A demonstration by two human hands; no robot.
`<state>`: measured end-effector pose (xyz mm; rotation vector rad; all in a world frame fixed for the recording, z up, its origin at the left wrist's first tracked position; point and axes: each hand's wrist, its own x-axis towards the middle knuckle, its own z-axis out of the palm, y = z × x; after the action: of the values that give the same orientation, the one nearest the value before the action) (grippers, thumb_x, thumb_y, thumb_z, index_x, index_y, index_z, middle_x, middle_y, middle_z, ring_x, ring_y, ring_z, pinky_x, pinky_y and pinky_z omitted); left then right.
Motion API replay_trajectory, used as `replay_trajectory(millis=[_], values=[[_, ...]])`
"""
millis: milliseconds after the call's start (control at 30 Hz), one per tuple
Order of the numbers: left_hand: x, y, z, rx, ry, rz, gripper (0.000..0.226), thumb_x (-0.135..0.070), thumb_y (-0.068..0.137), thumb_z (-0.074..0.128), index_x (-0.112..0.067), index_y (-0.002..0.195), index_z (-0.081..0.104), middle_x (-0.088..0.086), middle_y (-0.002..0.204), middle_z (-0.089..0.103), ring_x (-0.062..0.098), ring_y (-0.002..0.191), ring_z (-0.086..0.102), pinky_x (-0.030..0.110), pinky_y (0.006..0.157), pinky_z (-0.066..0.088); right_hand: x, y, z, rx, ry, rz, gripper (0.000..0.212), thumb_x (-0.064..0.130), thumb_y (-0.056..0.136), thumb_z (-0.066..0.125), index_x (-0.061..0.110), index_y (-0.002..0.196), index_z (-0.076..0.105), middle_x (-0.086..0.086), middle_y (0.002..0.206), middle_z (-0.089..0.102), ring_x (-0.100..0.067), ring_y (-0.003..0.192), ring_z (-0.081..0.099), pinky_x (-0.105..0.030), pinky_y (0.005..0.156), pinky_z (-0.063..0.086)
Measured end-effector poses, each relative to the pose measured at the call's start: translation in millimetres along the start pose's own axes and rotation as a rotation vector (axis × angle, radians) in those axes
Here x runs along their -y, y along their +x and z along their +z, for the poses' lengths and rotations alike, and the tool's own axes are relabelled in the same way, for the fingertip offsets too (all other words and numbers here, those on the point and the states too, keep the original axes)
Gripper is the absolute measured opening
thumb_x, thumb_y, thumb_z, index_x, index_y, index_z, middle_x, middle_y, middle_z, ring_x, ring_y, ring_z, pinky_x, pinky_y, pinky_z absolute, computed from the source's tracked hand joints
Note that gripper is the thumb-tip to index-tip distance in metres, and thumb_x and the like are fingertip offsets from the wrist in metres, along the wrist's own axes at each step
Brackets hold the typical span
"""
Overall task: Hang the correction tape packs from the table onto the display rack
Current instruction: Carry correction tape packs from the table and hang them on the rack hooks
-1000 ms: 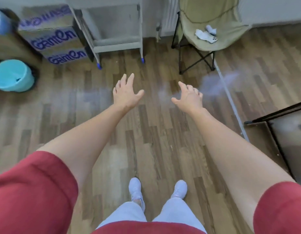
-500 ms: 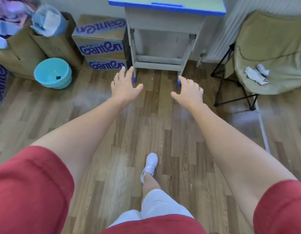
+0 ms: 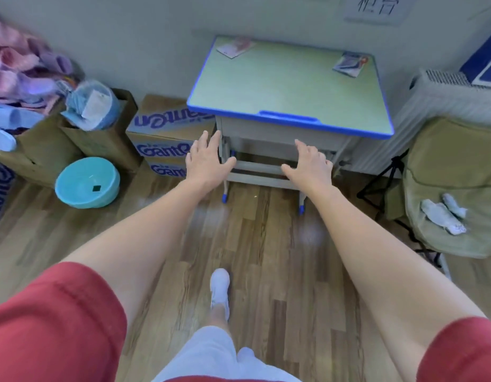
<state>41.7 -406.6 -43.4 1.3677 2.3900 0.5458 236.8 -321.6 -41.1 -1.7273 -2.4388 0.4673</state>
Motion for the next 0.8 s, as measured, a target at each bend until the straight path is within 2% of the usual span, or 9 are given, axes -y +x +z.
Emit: replay_trajectory(millis=[367, 800], values=[[-24, 259, -23, -0.010, 0.009, 0.037, 0.072, -0.041, 0.093, 0.053, -0.024, 0.152, 0.015, 0.006, 0.160, 0.009, 0.026, 0.146, 0.009, 0.044, 0.116, 0.012, 26, 236, -24, -0.019, 0.001, 0.104, 0.066, 0.039, 0.091, 0.051, 0.020, 0.148, 0.024, -0.012, 0.144, 0.037, -0.031, 0.130, 0.035, -0.040, 0.106, 0.026], [-50, 472, 7, 0.002, 0.048, -0.018, 0.078, -0.045, 0.088, 0.059, -0.025, 0.151, 0.017, 0.005, 0.159, 0.011, 0.026, 0.145, 0.011, 0.041, 0.116, 0.010, 20, 455, -11, 0.044, 0.033, 0.072, 0.066, 0.038, 0.090, 0.053, 0.020, 0.148, 0.027, -0.012, 0.145, 0.038, -0.031, 0.132, 0.034, -0.038, 0.106, 0.025]])
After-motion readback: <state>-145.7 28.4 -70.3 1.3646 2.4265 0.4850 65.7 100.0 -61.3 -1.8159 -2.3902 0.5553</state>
